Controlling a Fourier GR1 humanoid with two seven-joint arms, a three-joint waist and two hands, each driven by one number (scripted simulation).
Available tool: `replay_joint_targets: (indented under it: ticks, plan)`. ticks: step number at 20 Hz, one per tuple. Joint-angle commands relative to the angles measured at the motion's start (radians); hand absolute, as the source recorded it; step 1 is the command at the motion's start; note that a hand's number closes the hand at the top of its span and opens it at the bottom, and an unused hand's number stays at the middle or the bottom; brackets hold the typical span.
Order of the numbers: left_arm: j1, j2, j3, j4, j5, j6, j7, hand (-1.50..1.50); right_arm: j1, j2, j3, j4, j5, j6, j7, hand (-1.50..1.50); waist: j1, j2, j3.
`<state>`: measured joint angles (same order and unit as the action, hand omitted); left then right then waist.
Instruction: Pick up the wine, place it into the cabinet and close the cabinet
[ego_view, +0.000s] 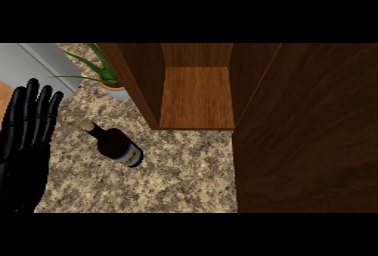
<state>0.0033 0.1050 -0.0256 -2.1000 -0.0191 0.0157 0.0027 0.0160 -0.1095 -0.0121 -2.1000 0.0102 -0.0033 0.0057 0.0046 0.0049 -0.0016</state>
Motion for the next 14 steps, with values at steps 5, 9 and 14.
replay_joint_targets:
  ticks: [5, 9, 14]
  plan:
    - [-0.025, -0.071, -0.191, -0.016, -0.124, 0.014, 0.037, -1.50, 0.182, 0.004, 0.028, -0.161, -0.098, 0.106, -0.030, -1.50, -0.019, -0.008, 0.002]
    - [0.053, -0.103, -0.332, -0.004, 0.114, 0.092, 0.131, -1.50, 0.182, -0.052, 0.119, -0.167, -0.214, 0.219, 0.117, -1.50, -0.026, -0.009, 0.001]
    - [0.024, -0.104, -0.461, -0.168, 0.045, 0.222, 0.281, -1.50, 0.171, -0.070, 0.125, -0.304, -0.247, 0.188, 0.272, -1.50, -0.009, -0.009, 0.002]
